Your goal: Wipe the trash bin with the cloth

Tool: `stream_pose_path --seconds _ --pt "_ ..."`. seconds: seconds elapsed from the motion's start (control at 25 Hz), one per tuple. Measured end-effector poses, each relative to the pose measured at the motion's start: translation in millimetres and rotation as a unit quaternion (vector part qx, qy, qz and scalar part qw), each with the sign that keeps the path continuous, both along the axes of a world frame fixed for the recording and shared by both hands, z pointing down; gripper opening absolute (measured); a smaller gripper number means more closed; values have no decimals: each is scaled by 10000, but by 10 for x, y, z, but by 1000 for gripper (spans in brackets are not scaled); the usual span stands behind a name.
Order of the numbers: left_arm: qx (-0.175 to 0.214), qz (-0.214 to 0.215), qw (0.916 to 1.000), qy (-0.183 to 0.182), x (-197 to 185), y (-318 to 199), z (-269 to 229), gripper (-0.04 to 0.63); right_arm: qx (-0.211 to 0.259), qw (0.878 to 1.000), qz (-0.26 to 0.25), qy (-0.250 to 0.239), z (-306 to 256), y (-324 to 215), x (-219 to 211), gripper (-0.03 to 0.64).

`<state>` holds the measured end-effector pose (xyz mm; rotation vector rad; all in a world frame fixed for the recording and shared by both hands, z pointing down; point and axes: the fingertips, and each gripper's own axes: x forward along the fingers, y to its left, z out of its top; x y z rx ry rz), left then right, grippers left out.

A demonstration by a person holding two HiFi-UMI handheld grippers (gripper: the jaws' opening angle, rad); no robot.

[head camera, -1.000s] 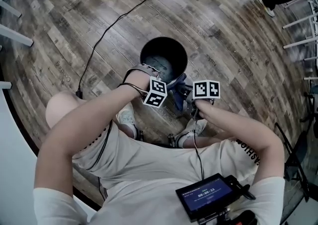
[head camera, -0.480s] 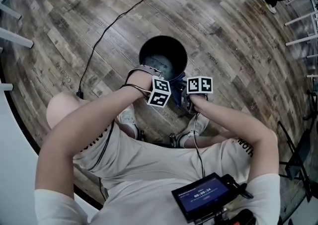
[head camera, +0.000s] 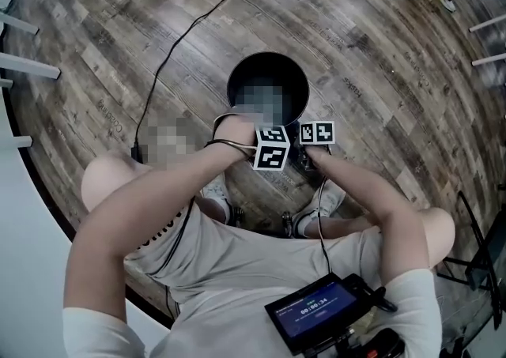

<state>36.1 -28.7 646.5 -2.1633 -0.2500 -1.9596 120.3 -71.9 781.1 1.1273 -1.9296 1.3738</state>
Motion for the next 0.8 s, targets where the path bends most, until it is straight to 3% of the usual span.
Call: stream_pose_path --seconds 0.28,0.48,0.6,0.8 --pt "15 -109 9998 156 78 -51 -20 26 -406 9969 680 18 471 -88 92 60" --pt "-20 -43 9992 386 128 -3 -54 28 -694 9965 411 240 267 21 167 60" --pt "4 221 9986 491 112 5 -130 76 -770 9964 -23 348 -10 186 198 60" --pt "50 848 9964 79 -170 29 -102 137 -680 9976 -102 10 -684 338 118 60"
